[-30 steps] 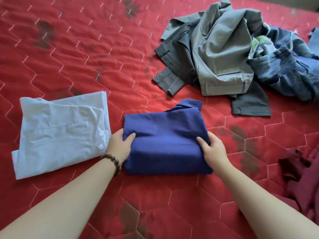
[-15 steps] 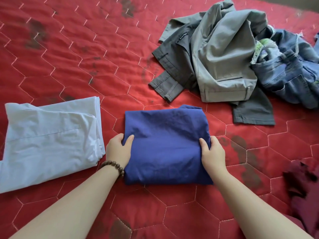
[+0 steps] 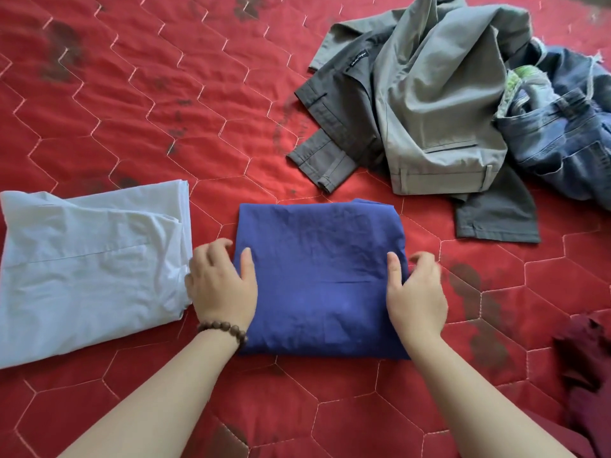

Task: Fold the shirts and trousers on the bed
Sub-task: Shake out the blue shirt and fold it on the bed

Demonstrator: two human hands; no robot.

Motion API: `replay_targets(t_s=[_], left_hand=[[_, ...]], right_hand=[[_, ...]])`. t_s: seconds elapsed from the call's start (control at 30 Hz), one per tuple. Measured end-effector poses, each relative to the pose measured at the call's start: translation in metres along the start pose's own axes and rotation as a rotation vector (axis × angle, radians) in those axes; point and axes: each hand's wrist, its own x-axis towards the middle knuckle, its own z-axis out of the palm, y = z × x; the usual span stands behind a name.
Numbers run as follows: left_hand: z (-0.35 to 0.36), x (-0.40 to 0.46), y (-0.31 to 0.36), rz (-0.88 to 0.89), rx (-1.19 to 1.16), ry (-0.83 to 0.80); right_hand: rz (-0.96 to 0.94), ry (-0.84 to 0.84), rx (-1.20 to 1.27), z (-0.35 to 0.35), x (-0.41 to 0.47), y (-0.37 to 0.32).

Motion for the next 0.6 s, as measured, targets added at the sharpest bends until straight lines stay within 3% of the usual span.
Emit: replay_targets(t_s=[0.07, 0.1, 0.2, 0.33, 0.6], left_hand=[[0.001, -0.009, 0.01, 0.317, 0.054, 0.032], [0.006, -0.016, 0.014, 0.458, 0.075, -0.027], [0.029, -0.041, 0.026, 0.686, 0.238, -0.291], [0.054, -0.043, 0.024, 0.663, 0.438, -0.42], [0.057, -0.038, 0.018, 0.663, 0.482, -0.424]], right_hand=[[-0.351, 0.185, -0.051, 0.0, 0.001, -0.006], [-0.535, 0.202, -0.084, 0.004, 0.002, -0.008], [-0.865, -0.003, -0.245, 0.025, 0.011, -0.012], [-0.864, -0.198, -0.433, 0.041, 0.031, -0.008], [-0.653, -0.227, -0.467, 0.046, 0.034, -0.005]])
